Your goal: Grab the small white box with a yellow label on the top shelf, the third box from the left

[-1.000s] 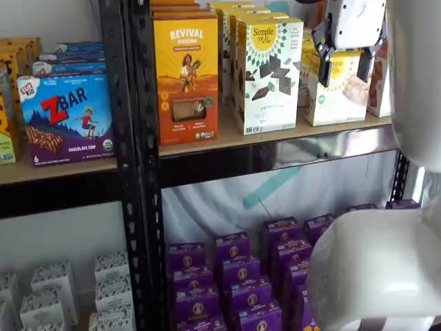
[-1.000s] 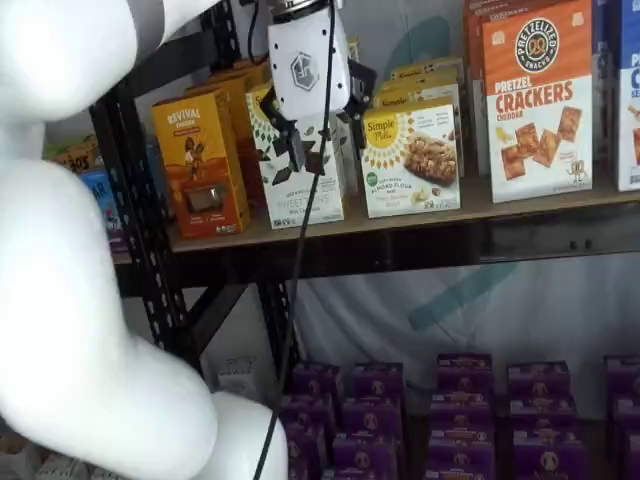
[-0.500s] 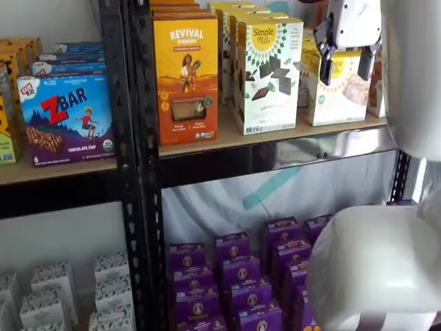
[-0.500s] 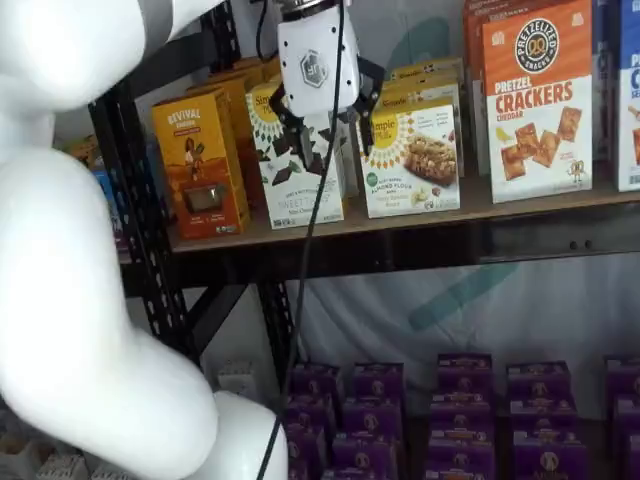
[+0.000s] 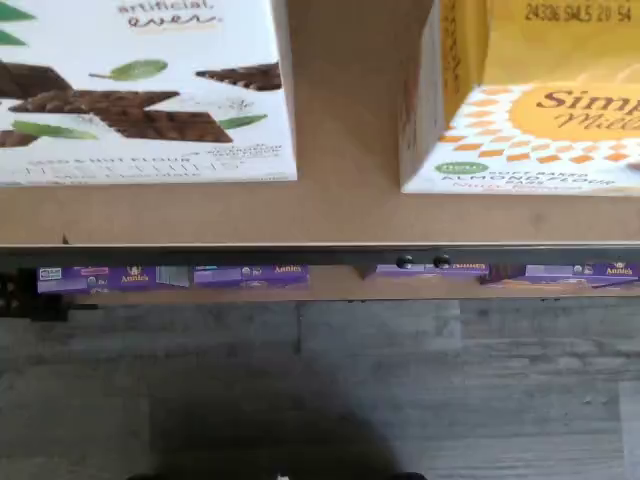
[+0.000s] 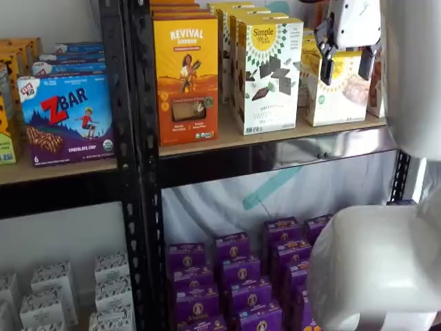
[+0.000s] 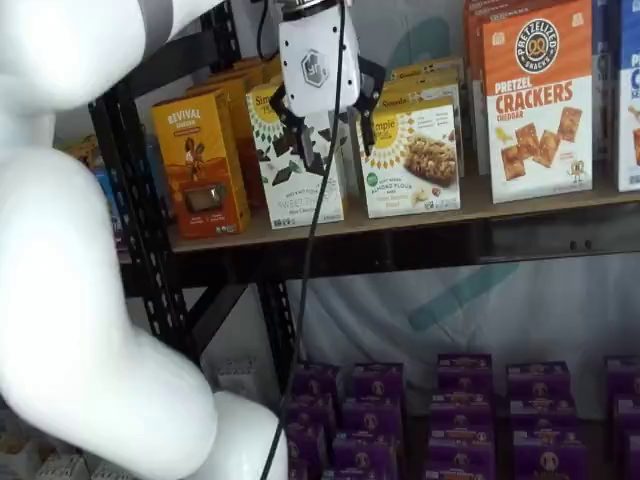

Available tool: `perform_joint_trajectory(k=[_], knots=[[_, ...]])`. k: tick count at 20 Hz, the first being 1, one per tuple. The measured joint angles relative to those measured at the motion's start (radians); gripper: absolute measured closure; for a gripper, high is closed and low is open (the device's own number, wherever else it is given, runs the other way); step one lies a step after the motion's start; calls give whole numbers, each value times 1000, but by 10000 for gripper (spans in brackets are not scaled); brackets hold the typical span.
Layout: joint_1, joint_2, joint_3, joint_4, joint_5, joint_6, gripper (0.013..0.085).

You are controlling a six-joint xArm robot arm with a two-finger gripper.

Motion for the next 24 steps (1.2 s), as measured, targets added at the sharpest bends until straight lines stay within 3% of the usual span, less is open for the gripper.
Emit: perform_joint_trajectory(k=[24], knots=[[-47, -3, 13, -10, -6, -48, 130]])
